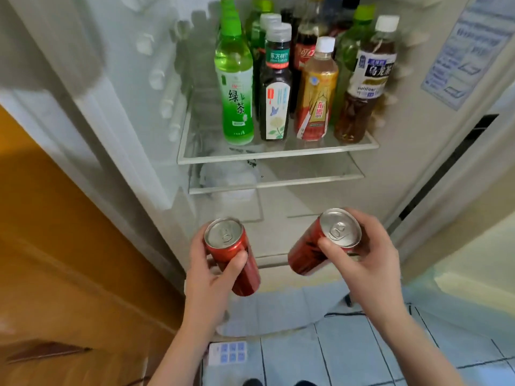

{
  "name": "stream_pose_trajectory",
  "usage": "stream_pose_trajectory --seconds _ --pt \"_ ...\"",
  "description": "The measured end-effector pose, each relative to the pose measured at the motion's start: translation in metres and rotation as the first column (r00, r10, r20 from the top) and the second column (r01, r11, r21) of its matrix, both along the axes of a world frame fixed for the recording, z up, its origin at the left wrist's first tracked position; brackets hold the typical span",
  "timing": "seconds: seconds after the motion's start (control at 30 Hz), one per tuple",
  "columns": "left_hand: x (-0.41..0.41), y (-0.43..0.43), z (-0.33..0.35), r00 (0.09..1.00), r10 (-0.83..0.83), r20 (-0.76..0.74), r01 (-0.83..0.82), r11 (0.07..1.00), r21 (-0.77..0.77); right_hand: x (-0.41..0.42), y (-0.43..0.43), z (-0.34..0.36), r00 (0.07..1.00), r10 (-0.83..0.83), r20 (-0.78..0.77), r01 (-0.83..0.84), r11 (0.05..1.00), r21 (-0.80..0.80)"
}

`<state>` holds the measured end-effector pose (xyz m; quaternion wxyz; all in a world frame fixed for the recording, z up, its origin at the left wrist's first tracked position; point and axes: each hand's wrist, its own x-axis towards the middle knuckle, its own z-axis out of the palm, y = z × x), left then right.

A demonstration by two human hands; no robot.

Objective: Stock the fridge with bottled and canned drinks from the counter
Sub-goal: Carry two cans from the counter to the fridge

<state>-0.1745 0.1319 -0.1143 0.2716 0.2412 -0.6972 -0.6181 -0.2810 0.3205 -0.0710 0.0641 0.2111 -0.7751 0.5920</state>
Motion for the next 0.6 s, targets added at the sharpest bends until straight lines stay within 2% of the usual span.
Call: stream_pose_trajectory --seconds 0.17,0.4,0.6 --pt "-0.030 -0.021 0.020 0.994 0.075 -0.080 -0.076 0.997 -0.006 -0.049 -0.040 0.044 0.988 0.117 -0.096 -0.118 0.993 -0.006" --pt "-0.054 -0.048 0.052 0.986 0.148 -0.078 -0.152 0.987 -0.048 -0.098 -0.116 0.120 0.933 0.298 -0.204 -0.307 0.951 -0.017" --pt "-0.069 -0.072 0.081 0.976 0.191 -0.108 -0.201 0.975 -0.094 -0.116 -0.188 0.155 0.893 0.377 -0.247 -0.345 0.924 0.164"
